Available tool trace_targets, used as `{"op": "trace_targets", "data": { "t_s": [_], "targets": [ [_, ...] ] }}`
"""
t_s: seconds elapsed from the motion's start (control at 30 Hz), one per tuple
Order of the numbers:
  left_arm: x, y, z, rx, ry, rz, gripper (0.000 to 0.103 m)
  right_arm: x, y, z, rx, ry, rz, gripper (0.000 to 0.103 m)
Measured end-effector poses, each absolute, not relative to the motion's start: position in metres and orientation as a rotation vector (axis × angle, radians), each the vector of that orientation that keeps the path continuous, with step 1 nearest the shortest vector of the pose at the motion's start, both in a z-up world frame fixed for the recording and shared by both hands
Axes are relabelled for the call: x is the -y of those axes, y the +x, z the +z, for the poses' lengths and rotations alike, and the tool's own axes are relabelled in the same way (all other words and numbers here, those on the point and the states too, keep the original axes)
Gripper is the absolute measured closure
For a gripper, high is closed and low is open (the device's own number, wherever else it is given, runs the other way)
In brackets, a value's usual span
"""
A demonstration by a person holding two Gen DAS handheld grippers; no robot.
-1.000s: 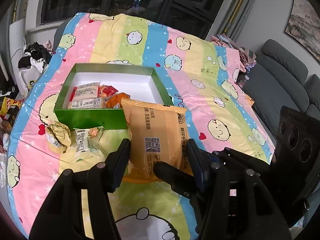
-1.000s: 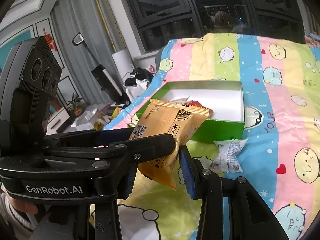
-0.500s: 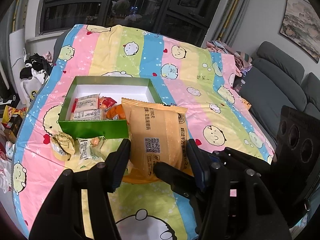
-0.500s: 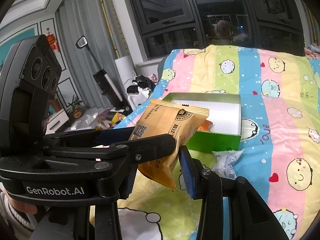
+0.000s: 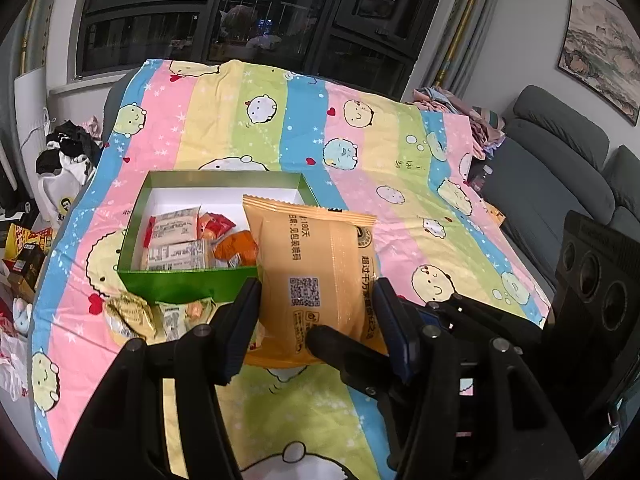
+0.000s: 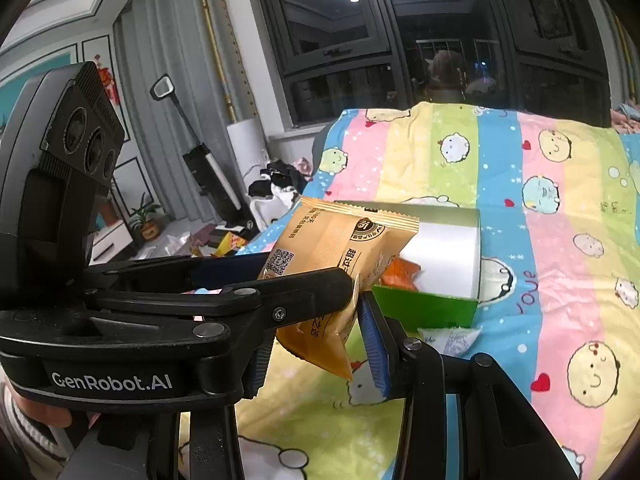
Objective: Organize snacks
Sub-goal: 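Carry the tan bag over the green box with the left gripper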
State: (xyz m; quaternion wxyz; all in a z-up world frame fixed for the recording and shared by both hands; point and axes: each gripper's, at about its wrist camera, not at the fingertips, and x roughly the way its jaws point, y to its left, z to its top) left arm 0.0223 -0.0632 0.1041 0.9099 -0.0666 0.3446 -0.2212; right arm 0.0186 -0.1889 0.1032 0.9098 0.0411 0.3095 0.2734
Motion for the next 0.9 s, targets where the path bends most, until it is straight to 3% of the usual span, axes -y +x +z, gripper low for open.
{"op": "trace_targets", "data": {
  "t_s": [0.9],
  "targets": [
    [0.064, 0.115, 0.087, -0.711, -0.137, -0.441, 0.047, 0.186, 0.108, 0.079, -0.634, 0.087, 0.549, 0.060]
  ]
}}
